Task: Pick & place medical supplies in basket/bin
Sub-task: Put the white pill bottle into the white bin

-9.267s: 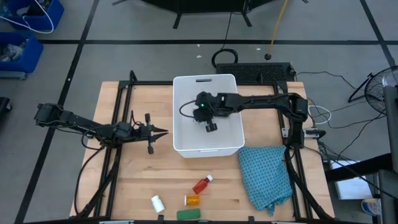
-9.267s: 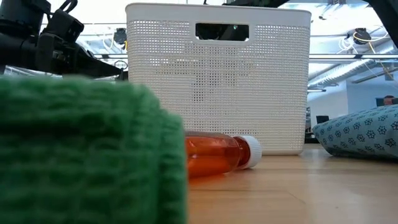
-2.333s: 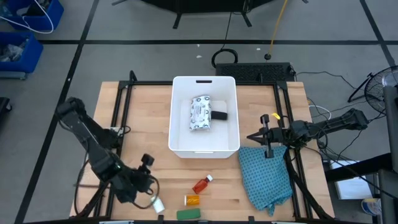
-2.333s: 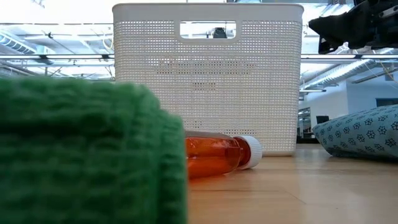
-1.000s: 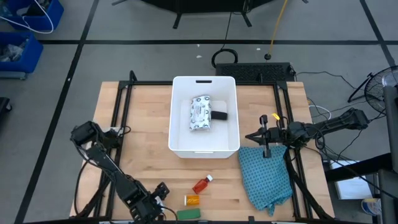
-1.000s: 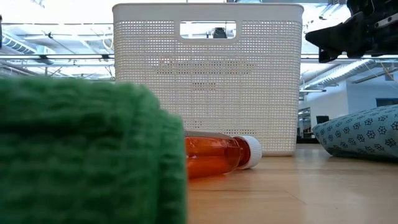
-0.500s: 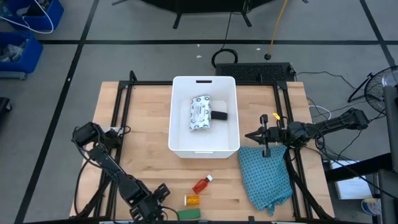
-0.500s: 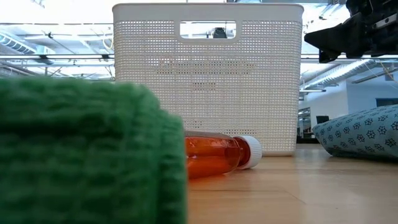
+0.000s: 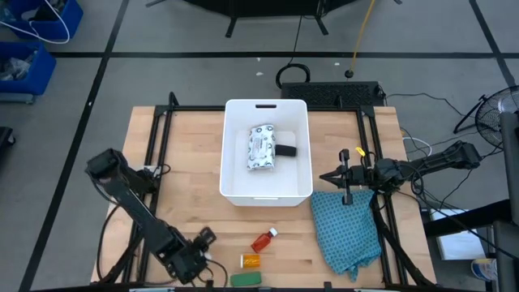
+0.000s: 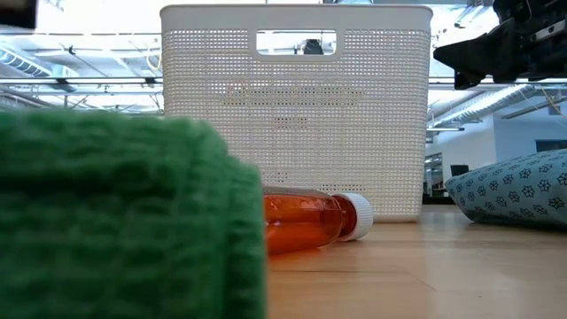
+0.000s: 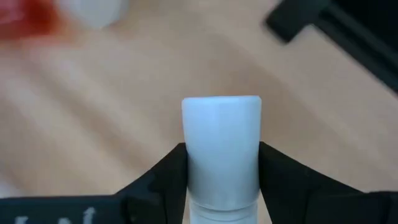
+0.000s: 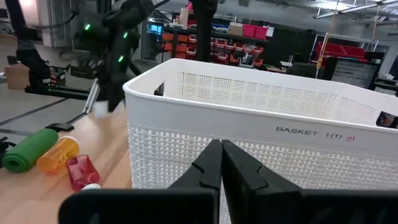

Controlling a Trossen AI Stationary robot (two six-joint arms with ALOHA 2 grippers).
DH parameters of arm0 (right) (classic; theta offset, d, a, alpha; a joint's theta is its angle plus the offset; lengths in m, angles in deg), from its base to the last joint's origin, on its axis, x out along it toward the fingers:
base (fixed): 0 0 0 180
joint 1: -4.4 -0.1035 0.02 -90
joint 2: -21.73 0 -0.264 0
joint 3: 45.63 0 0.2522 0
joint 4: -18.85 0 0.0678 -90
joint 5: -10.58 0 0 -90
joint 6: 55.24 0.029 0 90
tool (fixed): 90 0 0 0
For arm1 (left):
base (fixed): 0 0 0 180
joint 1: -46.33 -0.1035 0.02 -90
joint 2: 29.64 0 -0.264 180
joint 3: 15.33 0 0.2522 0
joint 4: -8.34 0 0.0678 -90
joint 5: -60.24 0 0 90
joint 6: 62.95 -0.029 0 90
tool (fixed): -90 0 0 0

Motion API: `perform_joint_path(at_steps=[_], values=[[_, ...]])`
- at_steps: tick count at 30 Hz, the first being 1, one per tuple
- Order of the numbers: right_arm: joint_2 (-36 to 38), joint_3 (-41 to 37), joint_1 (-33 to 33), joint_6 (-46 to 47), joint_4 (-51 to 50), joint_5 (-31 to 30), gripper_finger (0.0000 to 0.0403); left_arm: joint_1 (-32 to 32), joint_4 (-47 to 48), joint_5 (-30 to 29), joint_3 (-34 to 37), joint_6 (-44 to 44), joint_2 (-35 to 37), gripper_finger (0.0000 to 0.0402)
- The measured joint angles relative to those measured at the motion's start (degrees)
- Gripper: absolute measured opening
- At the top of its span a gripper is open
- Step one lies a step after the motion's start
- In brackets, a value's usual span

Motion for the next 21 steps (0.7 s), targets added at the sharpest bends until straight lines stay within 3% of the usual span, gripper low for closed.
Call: perform_joint_path(at_steps=[6, 12, 16, 21], values=[[0.0, 0.0, 0.0, -0.4, 0.0, 0.0, 0.0, 0.0, 4.6, -12.7, 0.1, 3.8, 13.8, 0.0166], [0.0, 0.0, 0.0, -0.4, 0.0, 0.0, 0.0, 0.0, -0.1, -22.7, 6.8, 2.7, 30.6, 0.0162], [0.0, 0.0, 0.0, -0.8, 0.0, 0.0, 0.0, 0.0, -16.1, -29.6, 18.8, -3.6, 43.7, 0.0162], [0.0, 0.0, 0.0, -1.4, 0.0, 0.0, 0.0, -1.3, -46.2, -37.1, 34.5, -21.0, 56.4, 0.0167]])
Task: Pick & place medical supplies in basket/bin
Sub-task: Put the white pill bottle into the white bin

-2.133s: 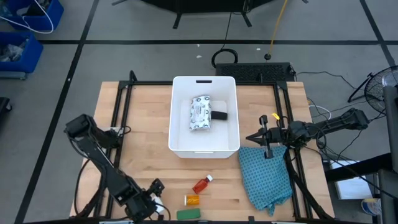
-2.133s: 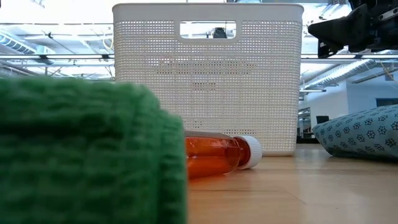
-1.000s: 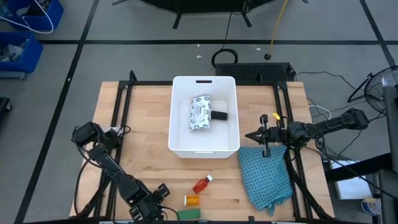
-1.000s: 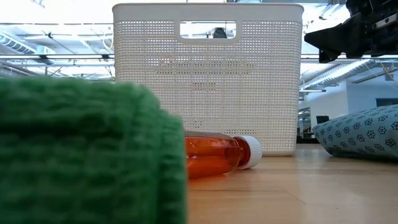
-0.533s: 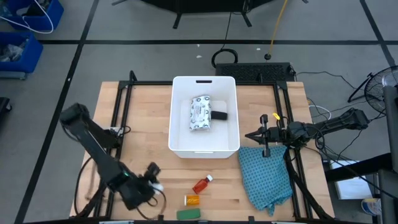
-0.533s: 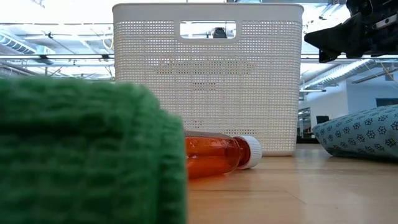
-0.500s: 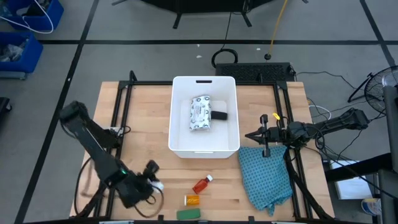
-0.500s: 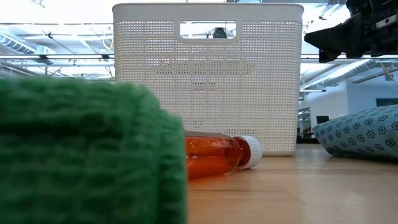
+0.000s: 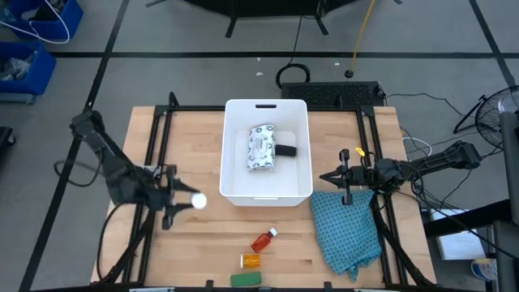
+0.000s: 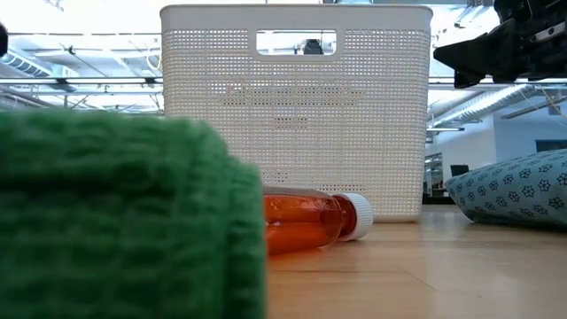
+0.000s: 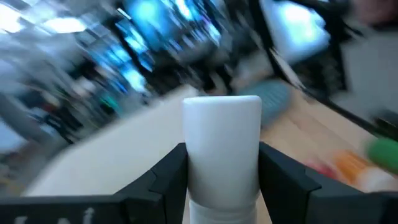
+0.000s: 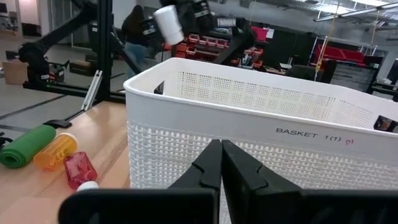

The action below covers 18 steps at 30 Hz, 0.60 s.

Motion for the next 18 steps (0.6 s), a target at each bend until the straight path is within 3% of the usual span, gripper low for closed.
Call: perform_joint_path(at_steps=[3, 7, 13, 18], values=[[0.0, 0.0, 0.0, 0.1, 0.0, 0.0, 0.0, -1.8, -13.6, -3.2, 7.4, -6.9, 5.5, 0.0162], [0.0, 0.0, 0.0, 0.0, 0.0, 0.0, 0.0, -4.6, -21.9, -6.5, 14.3, -9.9, 12.2, 0.0163], [0.0, 0.0, 0.0, 0.1, 0.0, 0.0, 0.0, -10.0, -23.7, -9.6, 19.0, -6.1, 18.6, 0.0167], [0.0, 0.0, 0.0, 0.0, 0.0, 0.0, 0.0, -14.3, -25.0, -9.3, 18.0, -4.0, 19.6, 0.0164]])
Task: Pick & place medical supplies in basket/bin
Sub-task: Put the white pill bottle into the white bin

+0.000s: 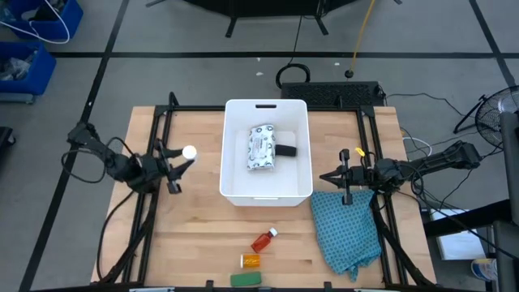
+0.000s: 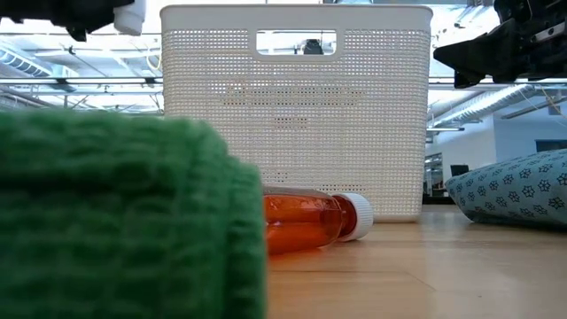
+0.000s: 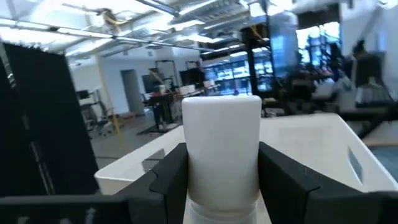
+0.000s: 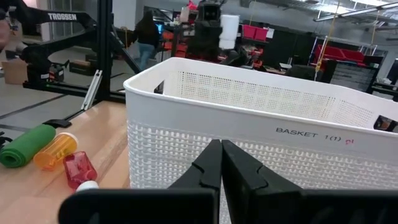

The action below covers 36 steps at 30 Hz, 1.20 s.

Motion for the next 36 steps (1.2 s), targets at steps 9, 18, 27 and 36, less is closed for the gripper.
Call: perform_joint_path(at_steps=[9, 18, 27, 36], values=[[0.0, 0.0, 0.0, -2.2, 0.6, 0.0, 0.0, -11.5, 9.4, 9.7, -16.3, 1.5, -13.0, 0.0162], [0.0, 0.0, 0.0, -2.6, 2.1, 0.0, 0.0, -31.1, 31.1, 40.0, -40.6, 8.4, -44.2, 0.0162], [0.0, 0.0, 0.0, -1.6, 0.8, 0.0, 0.0, -40.3, 37.4, 62.2, -57.5, 15.1, -68.5, 0.0162], [0.0, 0.0, 0.0, -1.9, 0.8, 0.0, 0.0, -40.0, 38.5, 63.7, -63.9, 13.9, -81.9, 0.0162]])
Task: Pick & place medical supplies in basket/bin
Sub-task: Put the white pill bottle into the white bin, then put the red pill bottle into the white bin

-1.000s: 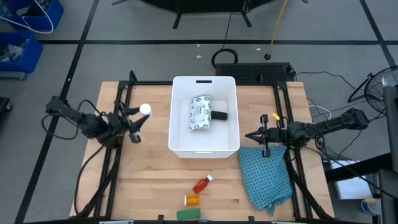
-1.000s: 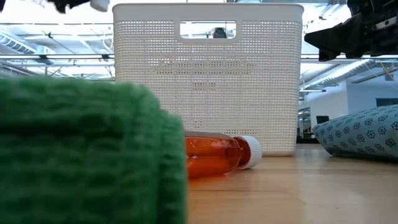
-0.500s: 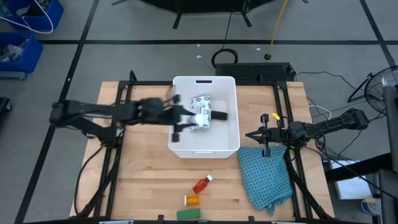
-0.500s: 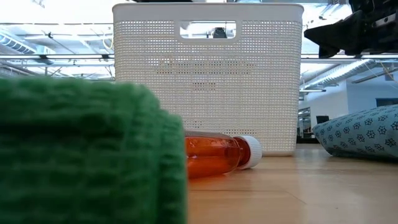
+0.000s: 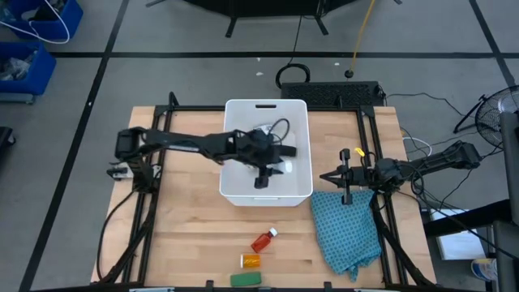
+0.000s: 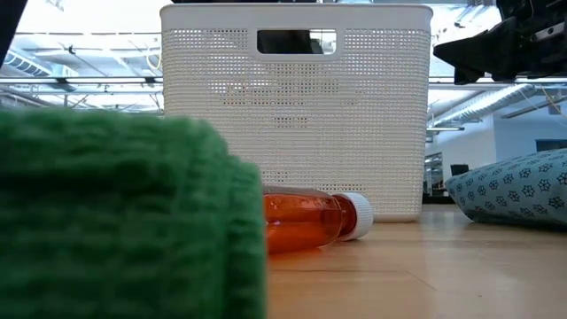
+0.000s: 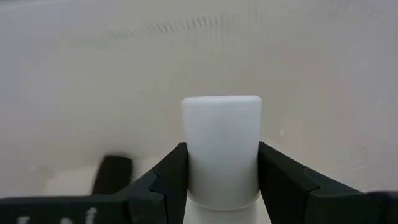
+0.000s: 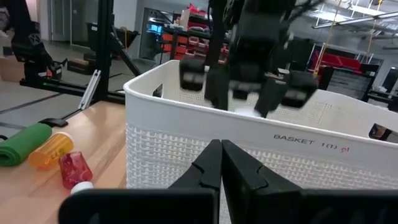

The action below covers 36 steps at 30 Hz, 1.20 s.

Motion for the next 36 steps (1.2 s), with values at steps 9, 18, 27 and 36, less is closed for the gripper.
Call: perform_joint_path(at_steps=[9, 18, 27, 36], values=[[0.0, 0.0, 0.0, 0.2, 0.0, 0.0, 0.0, 0.3, -1.1, 1.9, 0.0, 3.3, -8.0, 0.0162], [0.0, 0.0, 0.0, -0.3, 0.0, 0.0, 0.0, 1.0, 0.5, 2.7, 0.0, 4.1, -12.6, 0.0162], [0.0, 0.0, 0.0, -0.6, 0.0, 0.0, 0.0, 1.8, 1.2, 3.0, 0.0, 2.2, -12.7, 0.0191], [0.0, 0.0, 0.0, -0.7, 0.0, 0.1, 0.0, 2.2, 0.9, 3.1, 0.0, 2.1, -12.6, 0.0296]])
